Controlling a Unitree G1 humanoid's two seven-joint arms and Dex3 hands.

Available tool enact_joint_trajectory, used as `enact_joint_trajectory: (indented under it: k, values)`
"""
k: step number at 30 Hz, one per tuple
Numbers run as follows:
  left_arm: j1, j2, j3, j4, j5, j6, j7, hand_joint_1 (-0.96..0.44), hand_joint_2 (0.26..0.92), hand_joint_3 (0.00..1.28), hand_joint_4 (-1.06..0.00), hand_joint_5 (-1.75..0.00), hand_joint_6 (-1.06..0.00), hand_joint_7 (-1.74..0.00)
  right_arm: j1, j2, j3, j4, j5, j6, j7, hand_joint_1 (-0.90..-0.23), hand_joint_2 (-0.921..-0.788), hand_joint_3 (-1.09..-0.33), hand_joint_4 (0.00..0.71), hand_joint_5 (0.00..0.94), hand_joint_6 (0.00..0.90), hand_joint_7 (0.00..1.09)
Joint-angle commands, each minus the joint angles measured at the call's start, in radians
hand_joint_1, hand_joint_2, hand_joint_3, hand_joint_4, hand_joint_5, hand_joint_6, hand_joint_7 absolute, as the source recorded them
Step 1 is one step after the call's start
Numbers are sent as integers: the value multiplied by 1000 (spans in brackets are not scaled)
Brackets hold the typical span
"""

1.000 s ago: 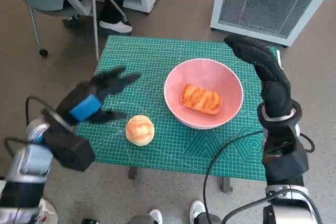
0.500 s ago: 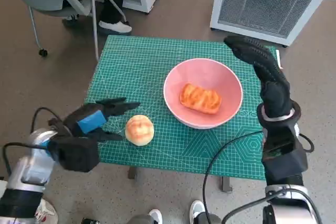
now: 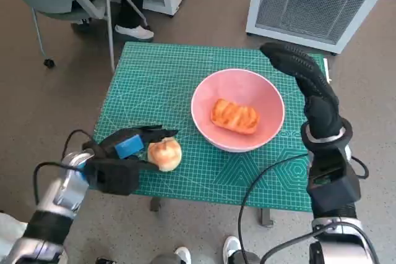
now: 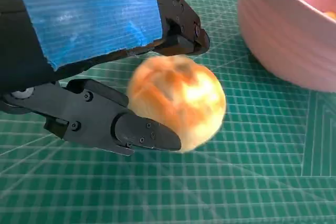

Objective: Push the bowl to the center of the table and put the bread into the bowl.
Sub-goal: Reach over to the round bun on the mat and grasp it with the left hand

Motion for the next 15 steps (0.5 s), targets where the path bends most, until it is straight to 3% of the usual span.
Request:
enact_joint_trajectory:
  k: [1, 5, 7, 8, 9, 11, 12, 15]
  values:
    - [-46, -37, -27, 76, 45, -3, 60, -112, 869, 1, -431, -17, -516, -25, 13, 0, 6, 3, 7, 8, 11, -608, -921, -823, 269, 0, 261, 86]
    - [-66, -58, -49, 130, 75, 11, 94, -22, 892, 8, -625, -23, -651, -40, 16, -1, 7, -3, 9, 10, 13, -607, -921, -824, 268, 0, 259, 90]
    - [-70, -62, -56, 144, 81, 9, 102, 30, 909, 46, -826, -75, -787, -79, 17, -1, 8, -6, 10, 11, 15, -606, -921, -826, 268, 0, 257, 93]
    - [-70, -61, -58, 147, 83, 6, 106, 37, 912, 51, -854, -82, -806, -85, 17, -2, 8, -6, 12, 11, 15, -606, -921, -826, 268, 0, 257, 94]
    - [-67, -58, -58, 144, 83, 3, 107, 24, 915, 62, -812, -467, -717, -476, 19, -3, 8, -8, 13, 11, 16, -606, -921, -827, 268, 0, 256, 96]
    - [-63, -50, -54, 132, 74, 0, 102, 13, 918, 81, -759, -822, -634, -824, 22, -5, 7, -12, 15, 12, 18, -604, -921, -827, 268, 0, 254, 99]
    - [-62, -46, -52, 125, 68, -1, 97, 9, 919, 87, -737, -955, -605, -956, 24, -6, 7, -15, 16, 13, 19, -603, -921, -827, 267, 0, 253, 101]
    - [-53, -30, -26, 77, 27, -5, 71, 4, 920, 94, -709, -1103, -571, -1127, 28, -7, 6, -21, 16, 14, 19, -602, -921, -827, 268, 0, 251, 106]
